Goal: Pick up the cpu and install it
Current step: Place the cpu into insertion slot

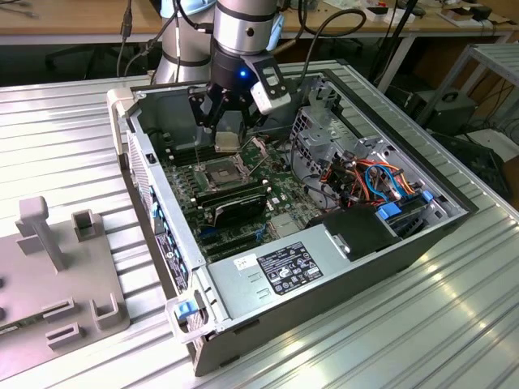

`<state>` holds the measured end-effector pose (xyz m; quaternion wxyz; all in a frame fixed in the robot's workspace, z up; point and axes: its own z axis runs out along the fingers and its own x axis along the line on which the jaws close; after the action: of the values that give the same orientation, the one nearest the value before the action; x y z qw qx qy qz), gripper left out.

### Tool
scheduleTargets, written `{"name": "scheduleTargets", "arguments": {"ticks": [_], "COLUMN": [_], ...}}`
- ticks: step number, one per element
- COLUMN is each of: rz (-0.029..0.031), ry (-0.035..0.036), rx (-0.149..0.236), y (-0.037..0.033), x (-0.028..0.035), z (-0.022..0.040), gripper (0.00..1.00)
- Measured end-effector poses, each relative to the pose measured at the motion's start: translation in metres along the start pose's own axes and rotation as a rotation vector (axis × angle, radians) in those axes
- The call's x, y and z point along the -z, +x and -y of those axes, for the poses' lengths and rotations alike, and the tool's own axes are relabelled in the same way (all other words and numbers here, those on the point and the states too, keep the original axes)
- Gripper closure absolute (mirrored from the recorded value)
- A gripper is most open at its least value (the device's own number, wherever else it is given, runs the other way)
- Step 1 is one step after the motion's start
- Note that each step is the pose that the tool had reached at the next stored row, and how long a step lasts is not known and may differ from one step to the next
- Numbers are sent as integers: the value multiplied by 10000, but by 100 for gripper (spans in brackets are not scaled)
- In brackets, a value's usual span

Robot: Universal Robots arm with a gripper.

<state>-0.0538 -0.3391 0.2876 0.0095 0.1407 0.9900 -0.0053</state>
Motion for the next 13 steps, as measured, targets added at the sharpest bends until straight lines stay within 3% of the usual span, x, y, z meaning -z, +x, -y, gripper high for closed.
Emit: {"name": "scheduleTargets", "arguments": {"ticks": [8, 13], "rz": [-1, -6], "ry": [3, 16], "rx": [-167, -808], "y": [0, 0], "x": [-1, -5], "z": [0, 0], "gripper": [45, 45]}}
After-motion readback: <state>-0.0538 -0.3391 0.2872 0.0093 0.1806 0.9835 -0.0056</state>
